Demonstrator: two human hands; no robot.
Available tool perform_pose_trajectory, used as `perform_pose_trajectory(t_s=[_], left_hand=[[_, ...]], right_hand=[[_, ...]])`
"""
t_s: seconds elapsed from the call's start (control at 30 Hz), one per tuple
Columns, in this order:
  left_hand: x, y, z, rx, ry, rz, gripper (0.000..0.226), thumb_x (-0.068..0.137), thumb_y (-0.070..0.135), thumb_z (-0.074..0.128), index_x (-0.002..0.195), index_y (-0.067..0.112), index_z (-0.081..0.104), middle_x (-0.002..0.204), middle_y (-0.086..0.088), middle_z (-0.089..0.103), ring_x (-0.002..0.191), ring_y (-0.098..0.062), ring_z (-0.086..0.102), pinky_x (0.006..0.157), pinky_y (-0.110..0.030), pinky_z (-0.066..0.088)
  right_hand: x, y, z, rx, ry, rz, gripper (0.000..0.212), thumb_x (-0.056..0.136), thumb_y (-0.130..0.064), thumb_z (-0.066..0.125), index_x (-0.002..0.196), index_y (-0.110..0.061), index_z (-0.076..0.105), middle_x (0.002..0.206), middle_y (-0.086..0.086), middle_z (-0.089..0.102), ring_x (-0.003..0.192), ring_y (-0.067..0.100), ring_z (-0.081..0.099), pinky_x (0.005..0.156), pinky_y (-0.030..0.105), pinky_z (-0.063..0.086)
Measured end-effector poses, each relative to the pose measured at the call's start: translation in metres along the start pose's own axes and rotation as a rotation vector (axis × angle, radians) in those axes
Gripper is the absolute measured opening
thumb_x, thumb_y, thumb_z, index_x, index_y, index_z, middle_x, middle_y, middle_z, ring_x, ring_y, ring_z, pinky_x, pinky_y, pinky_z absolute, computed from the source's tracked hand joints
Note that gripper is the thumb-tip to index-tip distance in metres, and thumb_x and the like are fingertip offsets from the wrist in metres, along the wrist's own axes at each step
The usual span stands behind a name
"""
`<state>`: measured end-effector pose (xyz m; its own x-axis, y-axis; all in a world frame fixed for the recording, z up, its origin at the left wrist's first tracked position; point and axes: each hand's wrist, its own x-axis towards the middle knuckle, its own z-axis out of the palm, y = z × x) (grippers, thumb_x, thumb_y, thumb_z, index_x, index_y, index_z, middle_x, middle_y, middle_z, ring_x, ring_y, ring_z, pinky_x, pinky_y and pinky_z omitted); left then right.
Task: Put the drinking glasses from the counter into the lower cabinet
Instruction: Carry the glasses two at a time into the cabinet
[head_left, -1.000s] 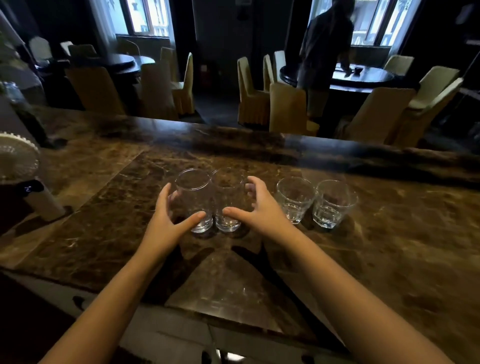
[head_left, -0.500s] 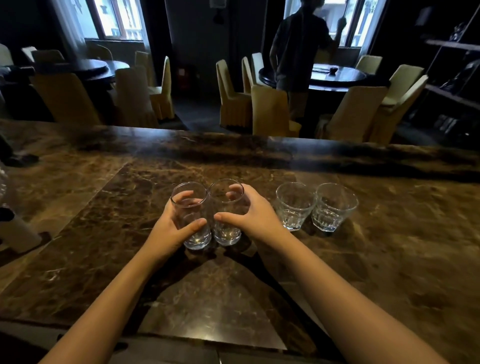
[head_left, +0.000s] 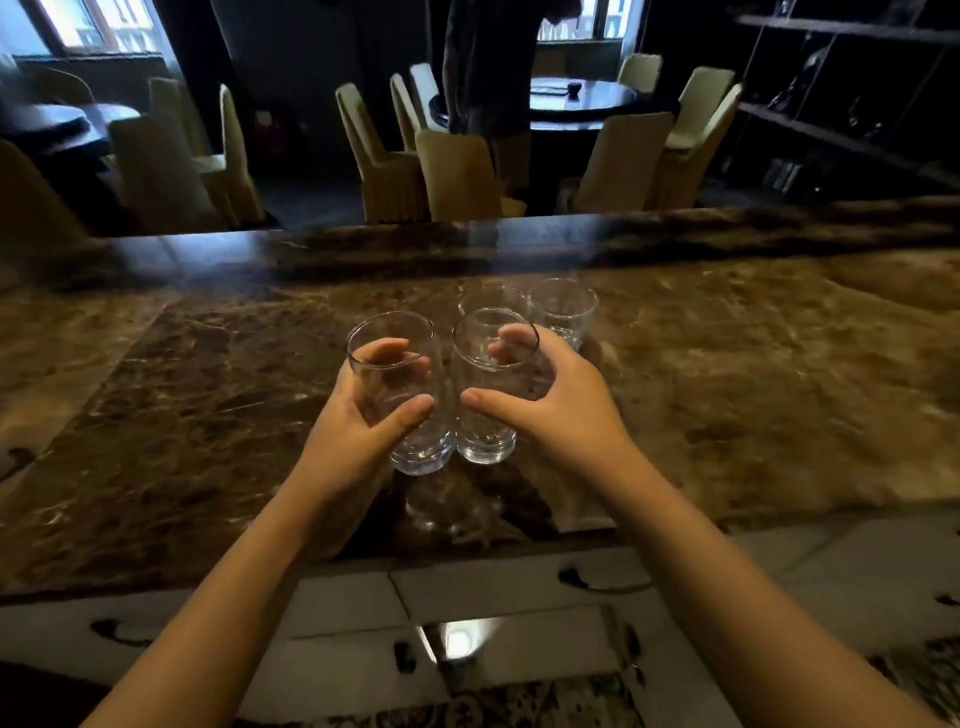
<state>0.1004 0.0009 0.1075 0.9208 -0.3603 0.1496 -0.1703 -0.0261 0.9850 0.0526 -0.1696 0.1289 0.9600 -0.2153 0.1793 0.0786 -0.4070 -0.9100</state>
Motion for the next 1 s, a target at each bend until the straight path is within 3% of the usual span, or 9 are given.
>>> perform_pose_trajectory(t_s=[0.1, 0.23, 0.37, 0.53, 0.63, 0.7, 0.83, 0.93, 1.0], left_hand=[[-0.026, 0.008, 0.030, 0.042, -0.104, 0.038, 0.066, 0.062, 0.028, 0.078, 0.119, 0.029, 0.046, 0.117, 0.003, 0.060, 0.101, 0.006, 0.063, 0.076, -0.006, 0.049], [-0.072, -0.003, 0.073, -0.006, -0.213, 0.027, 0.059, 0.059, 0.034, 0.071, 0.114, 0.033, 0.049, 0.112, 0.008, 0.064, 0.108, -0.001, 0.061, 0.085, -0.014, 0.051], [-0.116, -0.034, 0.116, 0.002, -0.379, -0.070, 0.062, 0.060, 0.035, 0.075, 0.116, 0.032, 0.047, 0.111, 0.020, 0.063, 0.103, 0.007, 0.060, 0.083, -0.007, 0.047], [-0.144, -0.096, 0.154, -0.001, -0.566, -0.284, 0.063, 0.055, 0.042, 0.074, 0.112, 0.033, 0.047, 0.107, 0.018, 0.066, 0.104, 0.009, 0.060, 0.085, -0.006, 0.045], [-0.145, -0.143, 0.169, 0.039, -0.641, -0.366, 0.065, 0.054, 0.042, 0.074, 0.112, 0.031, 0.046, 0.113, 0.016, 0.062, 0.106, 0.009, 0.059, 0.085, -0.006, 0.045], [-0.143, -0.177, 0.177, 0.083, -0.669, -0.374, 0.065, 0.054, 0.044, 0.073, 0.111, 0.032, 0.045, 0.115, 0.015, 0.060, 0.107, 0.009, 0.058, 0.086, -0.007, 0.045], [-0.142, -0.240, 0.185, 0.162, -0.695, -0.383, 0.064, 0.058, 0.041, 0.082, 0.109, 0.033, 0.044, 0.112, 0.017, 0.059, 0.101, 0.014, 0.057, 0.084, -0.006, 0.046], [-0.143, -0.298, 0.194, 0.192, -0.621, -0.417, 0.049, 0.071, 0.017, 0.075, 0.111, 0.024, 0.048, 0.109, 0.011, 0.061, 0.092, 0.014, 0.061, 0.077, -0.007, 0.050], [-0.142, -0.342, 0.201, 0.205, -0.515, -0.477, 0.037, 0.075, 0.011, 0.073, 0.106, 0.020, 0.057, 0.104, 0.006, 0.066, 0.094, 0.001, 0.065, 0.078, -0.012, 0.052]], right_hand=[[-0.048, 0.005, -0.032, 0.024, 0.077, 0.060, 0.055, 0.063, -0.028, 0.083, 0.110, -0.028, 0.056, 0.110, -0.008, 0.066, 0.106, 0.007, 0.062, 0.095, 0.027, 0.051], [-0.119, 0.020, -0.065, 0.108, 0.180, 0.171, 0.053, 0.058, -0.032, 0.083, 0.104, -0.039, 0.057, 0.106, -0.015, 0.067, 0.101, -0.003, 0.063, 0.086, 0.016, 0.051], [-0.182, 0.049, -0.080, 0.200, 0.282, 0.341, 0.067, 0.043, -0.043, 0.076, 0.108, -0.036, 0.060, 0.107, -0.018, 0.069, 0.105, -0.010, 0.061, 0.090, 0.014, 0.047], [-0.227, 0.116, -0.073, 0.215, 0.382, 0.538, 0.055, 0.057, -0.014, 0.086, 0.097, -0.039, 0.059, 0.109, -0.017, 0.066, 0.108, -0.002, 0.060, 0.097, 0.021, 0.043], [-0.247, 0.167, -0.055, 0.239, 0.426, 0.618, 0.057, 0.063, -0.009, 0.084, 0.100, -0.042, 0.055, 0.108, -0.021, 0.063, 0.105, -0.007, 0.058, 0.087, 0.009, 0.044], [-0.257, 0.201, -0.042, 0.261, 0.464, 0.667, 0.062, 0.064, -0.008, 0.083, 0.111, -0.038, 0.054, 0.108, -0.023, 0.060, 0.104, -0.006, 0.058, 0.081, 0.004, 0.044], [-0.276, 0.270, -0.010, 0.270, 0.494, 0.723, 0.073, 0.067, -0.012, 0.082, 0.131, -0.022, 0.049, 0.113, -0.021, 0.056, 0.112, 0.002, 0.053, 0.095, 0.015, 0.043], [-0.285, 0.328, 0.012, 0.320, 0.549, 0.731, 0.070, 0.069, -0.009, 0.079, 0.132, -0.019, 0.049, 0.112, -0.022, 0.054, 0.114, 0.002, 0.051, 0.081, -0.006, 0.041], [-0.286, 0.370, 0.027, 0.362, 0.578, 0.744, 0.067, 0.071, -0.006, 0.078, 0.131, -0.019, 0.049, 0.111, -0.022, 0.053, 0.111, -0.001, 0.048, 0.072, -0.010, 0.039]])
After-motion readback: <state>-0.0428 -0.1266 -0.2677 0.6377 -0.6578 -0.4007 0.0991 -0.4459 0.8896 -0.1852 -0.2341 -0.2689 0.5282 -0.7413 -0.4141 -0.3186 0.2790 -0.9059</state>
